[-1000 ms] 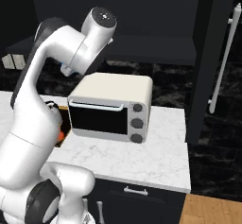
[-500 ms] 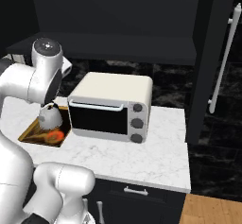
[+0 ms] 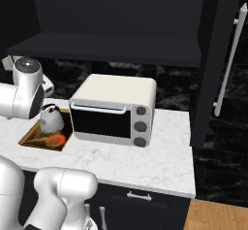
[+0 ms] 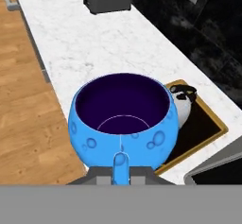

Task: Pick the kettle from the counter and place it on the tray. Then pick the mug from the cabinet and place it on the tray. Then close the cabinet doors.

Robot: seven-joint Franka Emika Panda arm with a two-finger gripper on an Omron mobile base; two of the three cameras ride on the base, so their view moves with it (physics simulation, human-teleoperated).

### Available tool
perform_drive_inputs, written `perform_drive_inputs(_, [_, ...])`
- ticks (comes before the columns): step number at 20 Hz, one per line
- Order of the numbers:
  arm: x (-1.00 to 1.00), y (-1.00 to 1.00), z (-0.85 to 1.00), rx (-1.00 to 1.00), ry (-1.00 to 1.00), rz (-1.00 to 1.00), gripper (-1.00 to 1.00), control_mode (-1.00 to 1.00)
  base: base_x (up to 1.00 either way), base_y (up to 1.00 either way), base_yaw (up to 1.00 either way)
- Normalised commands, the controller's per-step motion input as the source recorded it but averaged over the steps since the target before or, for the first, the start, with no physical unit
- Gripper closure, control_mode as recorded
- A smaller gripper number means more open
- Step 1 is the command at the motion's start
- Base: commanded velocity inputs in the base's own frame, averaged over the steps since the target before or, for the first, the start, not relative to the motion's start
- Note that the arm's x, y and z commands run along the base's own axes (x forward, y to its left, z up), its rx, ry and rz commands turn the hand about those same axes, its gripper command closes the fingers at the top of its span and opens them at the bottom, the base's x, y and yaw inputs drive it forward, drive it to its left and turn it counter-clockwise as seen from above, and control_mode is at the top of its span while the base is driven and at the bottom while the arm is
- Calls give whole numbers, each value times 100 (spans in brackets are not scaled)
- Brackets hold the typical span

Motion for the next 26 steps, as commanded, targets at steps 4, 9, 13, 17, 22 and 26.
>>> perform_drive_inputs(4, [24,0,-28,4,8,0,100,-100,0,0,0])
perform_drive_inputs(9, [4,0,-5,0,3,0,100,-100,0,0,0])
perform_drive_inputs(13, [8,0,-28,0,2,0,100,-100,0,0,0])
perform_drive_inputs(17, [29,0,-48,0,6,0,100,-100,0,0,0])
perform_drive_inputs(22, [26,0,-62,1,1,0,100,-100,0,0,0])
perform_drive_inputs(26, [31,0,-63,2,0,0,100,-100,0,0,0])
